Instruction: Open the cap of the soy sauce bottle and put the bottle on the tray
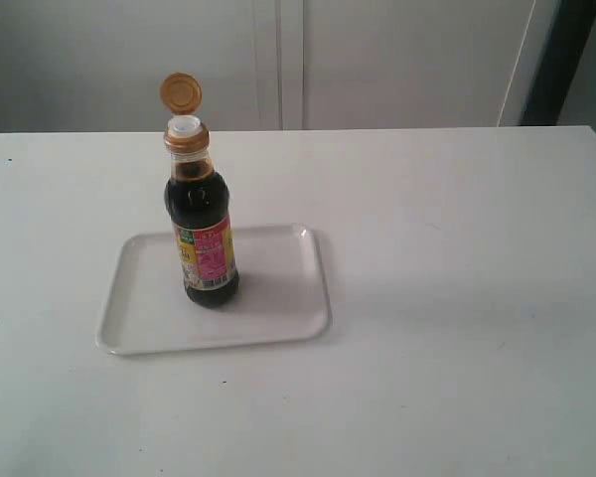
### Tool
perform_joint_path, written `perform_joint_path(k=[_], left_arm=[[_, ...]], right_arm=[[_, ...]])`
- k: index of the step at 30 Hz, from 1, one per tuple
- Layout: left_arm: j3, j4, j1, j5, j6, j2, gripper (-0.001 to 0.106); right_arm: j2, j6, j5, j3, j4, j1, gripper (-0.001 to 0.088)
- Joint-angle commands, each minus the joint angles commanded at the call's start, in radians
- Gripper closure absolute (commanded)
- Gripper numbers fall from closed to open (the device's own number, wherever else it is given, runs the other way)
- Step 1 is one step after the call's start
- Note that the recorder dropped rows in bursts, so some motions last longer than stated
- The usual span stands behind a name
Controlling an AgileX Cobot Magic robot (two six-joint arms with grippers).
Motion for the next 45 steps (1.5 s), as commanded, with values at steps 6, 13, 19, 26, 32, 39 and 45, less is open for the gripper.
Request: perform_joint_path(k=[6, 13, 19, 26, 32, 39, 45], left_arm=[[0.0, 0.0, 0.0, 0.0, 0.0, 0.0, 0.105], [0.0, 0.0, 0.0, 0.0, 0.0, 0.0, 0.105], [0.0, 0.0, 0.0, 0.0, 0.0, 0.0, 0.105], [0.0, 0.0, 0.0, 0.0, 0.0, 0.0, 0.105], [0.0, 0.0, 0.0, 0.0, 0.0, 0.0, 0.105], [0.0, 0.0, 0.0, 0.0, 0.0, 0.0, 0.105], [0.0, 0.0, 0.0, 0.0, 0.0, 0.0, 0.105]], right_arm=[[0.0, 0.0, 0.0, 0.0, 0.0, 0.0, 0.0868], [0.0, 0.0, 0.0, 0.0, 0.0, 0.0, 0.0868], [0.0, -0.003, 0.005, 0.0, 0.0, 0.0, 0.0868], [-0.043, -0.003, 0.007, 0.12, 0.018, 0.0, 0.0868], [-0.122, 0.0, 0.063, 0.227, 0.026, 0.0, 0.0868], [-0.122, 0.0, 0.134, 0.265, 0.026, 0.0, 0.0868], [-0.122, 0.0, 0.194, 0.265, 0.026, 0.0, 0.0868]])
